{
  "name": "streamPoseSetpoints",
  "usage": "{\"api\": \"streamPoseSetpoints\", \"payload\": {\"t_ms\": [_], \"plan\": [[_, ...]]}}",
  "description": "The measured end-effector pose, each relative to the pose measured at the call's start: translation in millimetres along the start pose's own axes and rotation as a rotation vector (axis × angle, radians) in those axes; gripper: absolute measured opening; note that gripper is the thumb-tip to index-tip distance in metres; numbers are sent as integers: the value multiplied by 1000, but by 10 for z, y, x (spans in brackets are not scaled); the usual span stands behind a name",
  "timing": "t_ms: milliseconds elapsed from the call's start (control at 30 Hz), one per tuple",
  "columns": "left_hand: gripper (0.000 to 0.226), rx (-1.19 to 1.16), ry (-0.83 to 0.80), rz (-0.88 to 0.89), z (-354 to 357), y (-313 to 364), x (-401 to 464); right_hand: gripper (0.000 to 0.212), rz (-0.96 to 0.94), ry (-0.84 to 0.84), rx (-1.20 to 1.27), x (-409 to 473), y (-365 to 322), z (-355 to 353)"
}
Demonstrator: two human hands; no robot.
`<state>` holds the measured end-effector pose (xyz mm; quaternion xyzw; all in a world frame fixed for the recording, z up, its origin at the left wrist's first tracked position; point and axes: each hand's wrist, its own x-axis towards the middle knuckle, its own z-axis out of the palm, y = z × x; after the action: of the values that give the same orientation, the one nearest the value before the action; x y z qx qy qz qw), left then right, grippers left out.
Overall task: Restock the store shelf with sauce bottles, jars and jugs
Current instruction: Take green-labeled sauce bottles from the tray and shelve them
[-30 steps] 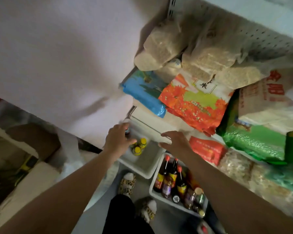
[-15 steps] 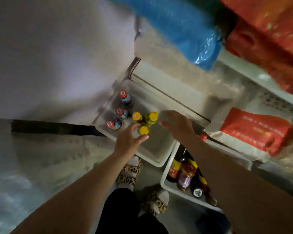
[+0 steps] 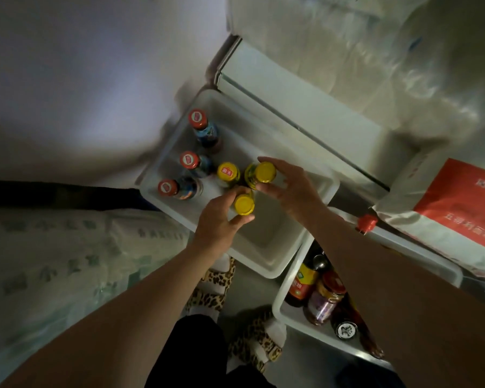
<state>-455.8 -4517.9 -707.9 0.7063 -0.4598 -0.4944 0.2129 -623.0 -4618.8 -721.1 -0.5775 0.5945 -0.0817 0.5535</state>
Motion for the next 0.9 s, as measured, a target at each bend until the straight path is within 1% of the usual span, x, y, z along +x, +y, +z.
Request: {"api": "streamPoseSetpoints", "payload": {"t_ms": [67, 133, 300, 367, 433, 467, 533, 567, 667, 733, 767, 833, 900], "plan": [[43, 7, -19, 2, -29, -4, 18, 68, -22, -3, 10, 18, -32, 5], [43, 17, -45, -8, -87, 32, 58, 65, -23, 0, 10, 5, -94, -1], [45, 17, -71, 3, -336, 349, 5, 47, 3, 82, 59, -225, -332, -175], [46, 15, -78, 18, -459, 502, -102, 39, 3, 112, 58, -409, -502, -313], [53, -8, -86, 19, -605, 727, -265, 31, -12, 123, 74, -660, -707, -493], [51, -31, -82, 12, -678, 831, -345, 28, -21, 127, 68, -803, -816, -588], [36, -89, -65, 3, -846, 1118, -532, 25, -26, 143, 51, -1111, -1054, -783], [33, -111, -60, 15, -940, 1286, -630, 23, -25, 152, 53, -1279, -1187, -885], [37, -181, -47, 45, -1231, 1860, -932, 14, -53, 186, 29, -1818, -1647, -1209], [28, -205, -53, 55, -1439, 2275, -1154, 9, -86, 214, 49, -2212, -2015, -1425], [27, -207, -50, 77, -1552, 2485, -1258, 9, -112, 225, 62, -2412, -2218, -1538], [39, -179, -44, 137, -1776, 2907, -1509, 20, -190, 257, 45, -2812, -2581, -1762], [49, -147, -35, 202, -2004, 3349, -1794, 23, -268, 303, 27, -3213, -2963, -1974]]}}
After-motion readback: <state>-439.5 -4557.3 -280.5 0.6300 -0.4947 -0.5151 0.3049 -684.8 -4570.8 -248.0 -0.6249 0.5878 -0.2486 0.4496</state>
